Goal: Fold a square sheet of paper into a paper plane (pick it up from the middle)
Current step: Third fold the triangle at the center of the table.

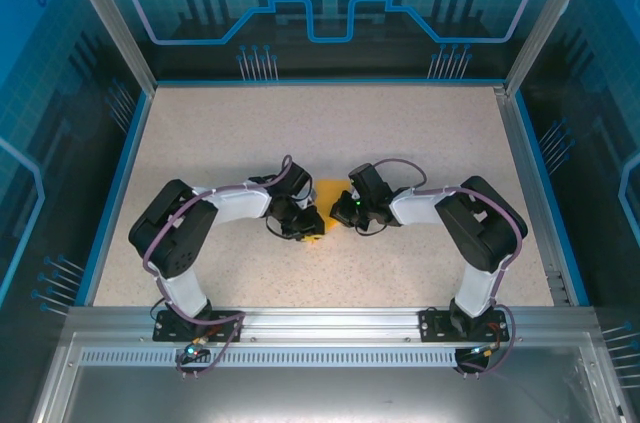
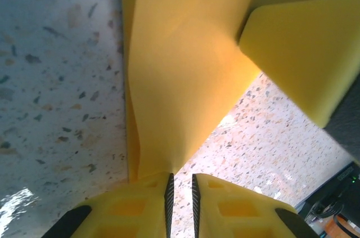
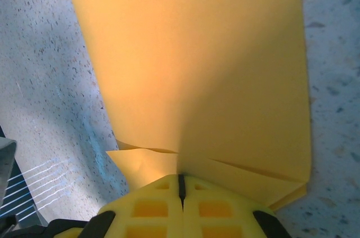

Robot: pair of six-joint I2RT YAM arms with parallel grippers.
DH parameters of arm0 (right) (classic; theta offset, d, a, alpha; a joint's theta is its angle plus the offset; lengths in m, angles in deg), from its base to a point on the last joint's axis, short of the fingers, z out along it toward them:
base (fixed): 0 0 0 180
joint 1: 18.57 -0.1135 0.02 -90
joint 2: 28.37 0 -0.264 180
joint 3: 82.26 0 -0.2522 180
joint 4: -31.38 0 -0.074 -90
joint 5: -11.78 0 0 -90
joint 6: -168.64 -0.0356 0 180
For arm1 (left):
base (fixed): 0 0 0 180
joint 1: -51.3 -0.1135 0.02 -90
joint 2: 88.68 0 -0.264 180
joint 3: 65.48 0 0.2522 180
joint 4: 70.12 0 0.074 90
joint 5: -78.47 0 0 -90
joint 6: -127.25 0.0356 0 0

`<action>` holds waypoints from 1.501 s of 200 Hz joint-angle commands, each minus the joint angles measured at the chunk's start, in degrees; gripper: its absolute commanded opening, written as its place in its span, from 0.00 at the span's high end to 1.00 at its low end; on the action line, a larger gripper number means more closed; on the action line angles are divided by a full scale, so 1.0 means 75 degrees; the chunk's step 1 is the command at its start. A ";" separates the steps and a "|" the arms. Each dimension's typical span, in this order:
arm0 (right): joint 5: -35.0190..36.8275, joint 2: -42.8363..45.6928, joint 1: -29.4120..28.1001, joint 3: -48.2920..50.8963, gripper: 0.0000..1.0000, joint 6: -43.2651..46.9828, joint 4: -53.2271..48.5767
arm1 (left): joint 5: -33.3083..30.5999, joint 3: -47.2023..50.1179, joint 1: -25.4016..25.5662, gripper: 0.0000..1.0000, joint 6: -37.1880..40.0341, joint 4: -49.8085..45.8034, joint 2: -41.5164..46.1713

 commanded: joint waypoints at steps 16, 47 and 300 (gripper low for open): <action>0.0478 -0.0602 0.0084 0.0242 0.98 0.0101 -0.1198 | -0.0095 0.0323 -0.0016 0.81 0.0087 -0.0180 -0.0054; 0.0469 -0.0628 0.0090 0.0238 0.98 0.0107 -0.1213 | -0.0531 0.0383 -0.0046 0.82 0.0189 -0.0444 -0.0075; 0.0379 -0.0660 0.0148 0.0056 0.99 0.0259 -0.1256 | 0.0123 0.0260 -0.0177 0.90 -0.0072 0.0338 0.0528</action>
